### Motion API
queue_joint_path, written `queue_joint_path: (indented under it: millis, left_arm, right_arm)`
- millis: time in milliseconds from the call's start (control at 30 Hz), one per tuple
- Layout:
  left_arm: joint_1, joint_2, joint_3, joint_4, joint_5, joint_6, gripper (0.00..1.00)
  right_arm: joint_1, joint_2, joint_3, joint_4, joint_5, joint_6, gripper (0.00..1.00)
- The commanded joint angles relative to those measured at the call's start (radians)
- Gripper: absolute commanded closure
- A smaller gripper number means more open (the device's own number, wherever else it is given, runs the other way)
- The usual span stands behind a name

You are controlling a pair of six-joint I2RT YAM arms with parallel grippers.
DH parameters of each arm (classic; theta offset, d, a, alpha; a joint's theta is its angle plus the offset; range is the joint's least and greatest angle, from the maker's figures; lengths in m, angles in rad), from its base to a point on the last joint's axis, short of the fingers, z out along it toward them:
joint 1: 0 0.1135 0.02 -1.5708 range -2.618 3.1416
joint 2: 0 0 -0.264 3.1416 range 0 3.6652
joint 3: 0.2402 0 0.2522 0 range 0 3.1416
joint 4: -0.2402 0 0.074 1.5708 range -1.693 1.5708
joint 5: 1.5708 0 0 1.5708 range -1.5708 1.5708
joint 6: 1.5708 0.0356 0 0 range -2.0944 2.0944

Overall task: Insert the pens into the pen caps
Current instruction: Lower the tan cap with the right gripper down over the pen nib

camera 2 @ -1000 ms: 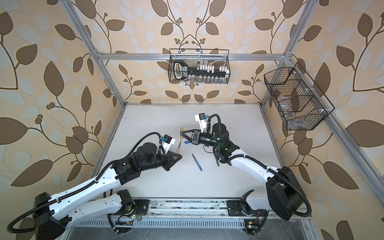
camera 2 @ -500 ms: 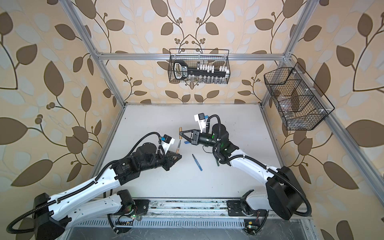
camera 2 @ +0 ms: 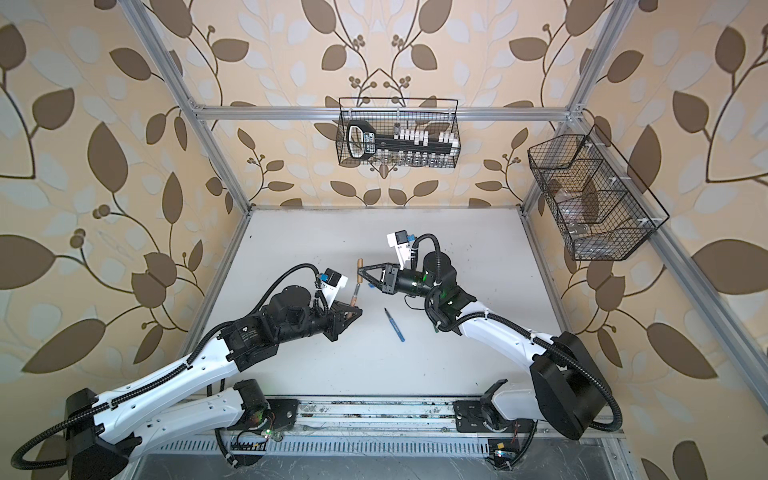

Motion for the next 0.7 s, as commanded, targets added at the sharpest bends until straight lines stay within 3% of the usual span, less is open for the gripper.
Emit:
queue_joint_path:
  millis: [0, 667]
  left_arm:
    - [-0.007, -0.017, 0.027, 0.047, -0.017, 0.02, 0.93]
    - [-0.007, -0.047, 0.016, 0.079, -0.074, 0.029, 0.94]
  right_arm:
    - [0.01, 0.007, -0.029, 0.076, 0.001, 0.043, 0.84]
    - [0.043, 0.014, -0.047, 0.077, 0.024, 0.043, 0.84]
